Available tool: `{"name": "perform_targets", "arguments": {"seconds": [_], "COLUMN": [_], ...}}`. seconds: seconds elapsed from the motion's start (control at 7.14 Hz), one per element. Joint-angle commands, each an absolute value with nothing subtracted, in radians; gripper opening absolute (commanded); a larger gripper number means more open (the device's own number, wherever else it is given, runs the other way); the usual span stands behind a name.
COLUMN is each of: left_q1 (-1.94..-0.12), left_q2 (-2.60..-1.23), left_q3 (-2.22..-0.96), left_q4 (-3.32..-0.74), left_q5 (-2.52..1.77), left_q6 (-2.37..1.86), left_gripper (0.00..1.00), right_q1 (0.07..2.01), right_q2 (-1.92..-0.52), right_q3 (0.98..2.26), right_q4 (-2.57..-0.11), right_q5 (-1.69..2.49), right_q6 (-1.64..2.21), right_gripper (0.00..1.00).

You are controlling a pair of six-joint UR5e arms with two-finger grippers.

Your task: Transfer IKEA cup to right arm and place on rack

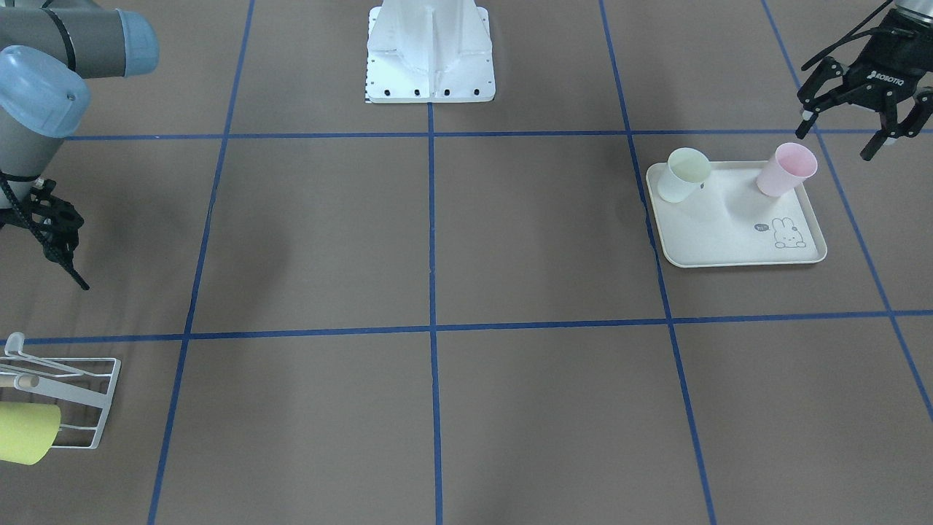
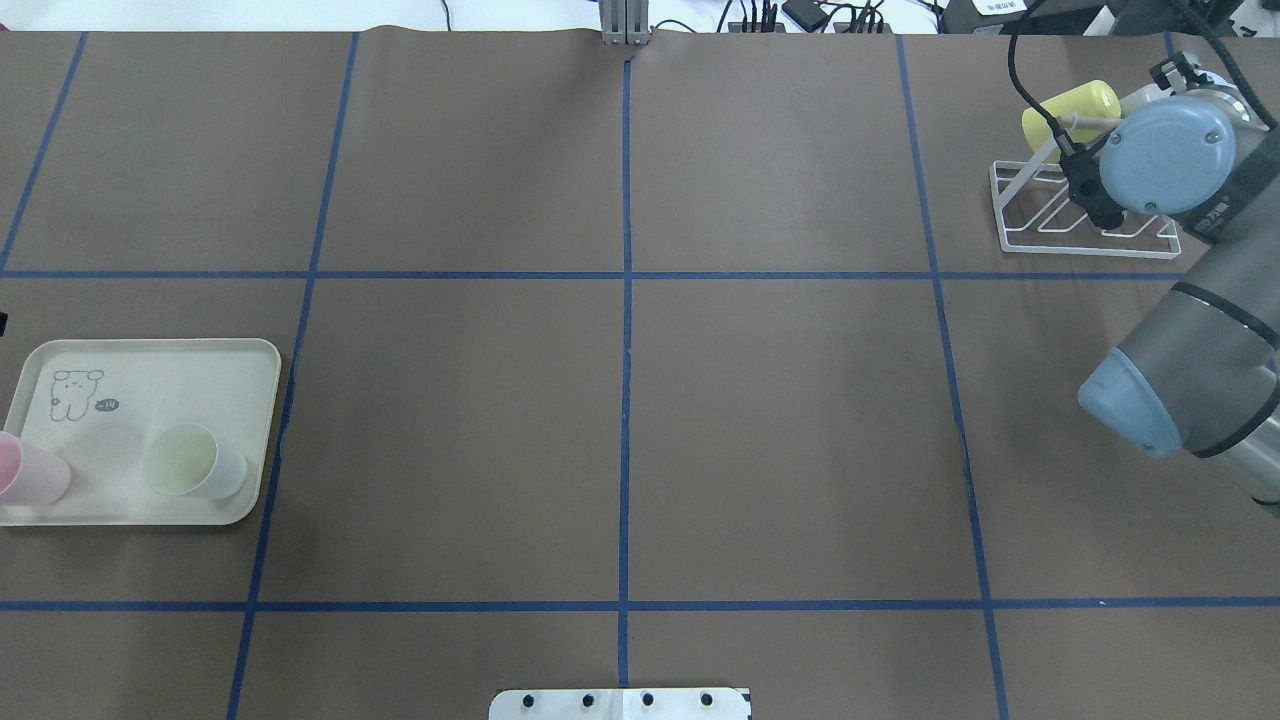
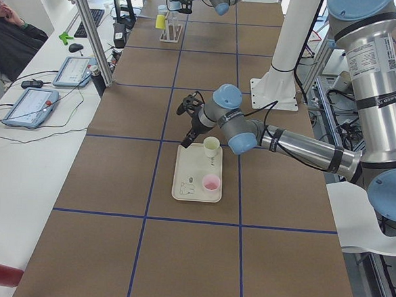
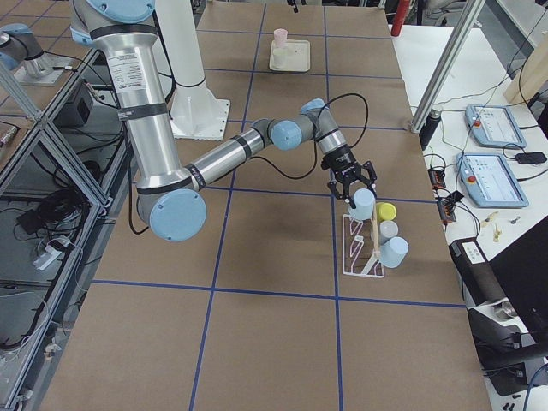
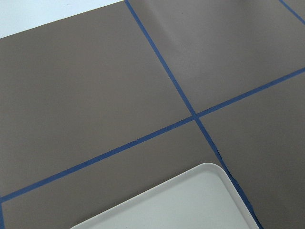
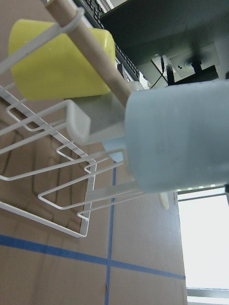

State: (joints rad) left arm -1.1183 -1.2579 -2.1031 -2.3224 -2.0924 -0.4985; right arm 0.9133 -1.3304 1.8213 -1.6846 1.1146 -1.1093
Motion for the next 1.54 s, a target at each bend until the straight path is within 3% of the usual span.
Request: {"name": "perform_targets", "arguments": {"seconds": [0.0,1.4], "left_q1": [-1.118,-1.118], "left_q2": [-1.258,-1.258], "left_q3": [-2.103,-2.103], "left_q4": [-2.322,-2.322], "left_q5": [-2.092,-2.092], "left_q6": [-0.499,-0.499], "left_gripper": [1.00,1.00], "right_q1": [0.914,0.913], "right_q2": [-1.331,-1.370], "right_q3": [1.802,1.816], "right_q4": [-1.654,-1.655], "right_q5": [1.115,1.120], "right_q6": [-1.109,-1.103], "right_gripper": [0.00,0.00]}}
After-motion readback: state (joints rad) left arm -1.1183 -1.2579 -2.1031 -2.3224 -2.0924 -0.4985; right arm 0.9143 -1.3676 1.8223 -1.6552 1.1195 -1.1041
